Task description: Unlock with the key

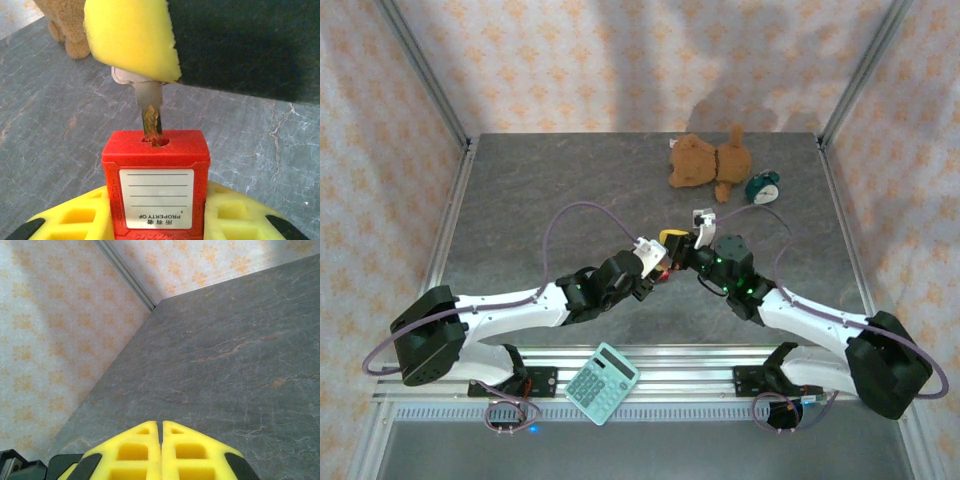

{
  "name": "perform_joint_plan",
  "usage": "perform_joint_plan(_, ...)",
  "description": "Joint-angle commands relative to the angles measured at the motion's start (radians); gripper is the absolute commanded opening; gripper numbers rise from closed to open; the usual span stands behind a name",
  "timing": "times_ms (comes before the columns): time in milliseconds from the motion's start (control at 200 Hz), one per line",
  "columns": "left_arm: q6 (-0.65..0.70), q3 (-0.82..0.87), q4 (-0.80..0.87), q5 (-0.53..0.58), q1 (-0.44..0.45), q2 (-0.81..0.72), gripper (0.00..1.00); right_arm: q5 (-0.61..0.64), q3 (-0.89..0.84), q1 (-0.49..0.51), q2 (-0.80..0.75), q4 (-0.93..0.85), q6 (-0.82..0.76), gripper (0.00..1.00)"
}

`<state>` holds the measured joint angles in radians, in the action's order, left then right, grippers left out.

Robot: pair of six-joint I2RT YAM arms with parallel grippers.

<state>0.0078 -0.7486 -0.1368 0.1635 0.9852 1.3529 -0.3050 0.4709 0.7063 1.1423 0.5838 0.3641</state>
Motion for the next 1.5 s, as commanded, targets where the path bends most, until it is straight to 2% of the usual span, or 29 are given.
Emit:
perform_joint_plan(0, -0.004, -0.102, -0.284, -0.002, -0.013, -0.018, 0.28, -0.117, -0.028, 0.057, 0.038, -0.18, -0.019, 0.05)
perform_joint_plan(305, 0.003, -0.112, -0.281, -0.02, -0.012, -0.014, 0.28, -0.08, -0.004, 0.058, 0.079, -0.234, -0.037, 0.05)
perform_joint_plan(501, 0.008, -0.101, -0.311, -0.016, -0.013, -0.035, 0.27, -0.059, -0.018, 0.057, 0.097, -0.187, 0.015, 0.04)
perform_joint_plan(786, 0.026, -0.1, -0.317, -0.01, -0.016, -0.038, 0.27, -0.161, -0.044, 0.061, 0.159, -0.068, 0.078, 0.04)
perform_joint_plan(1026, 0.016, -0.098, -0.33, -0.053, -0.049, -0.049, 0.26, -0.19, -0.019, 0.061, 0.144, -0.186, 0.005, 0.04)
perform_joint_plan(1497, 0.039, -0.102, -0.309, -0.073, -0.082, -0.09, 0.25, -0.254, 0.023, 0.061, 0.162, -0.236, 0.005, 0.04)
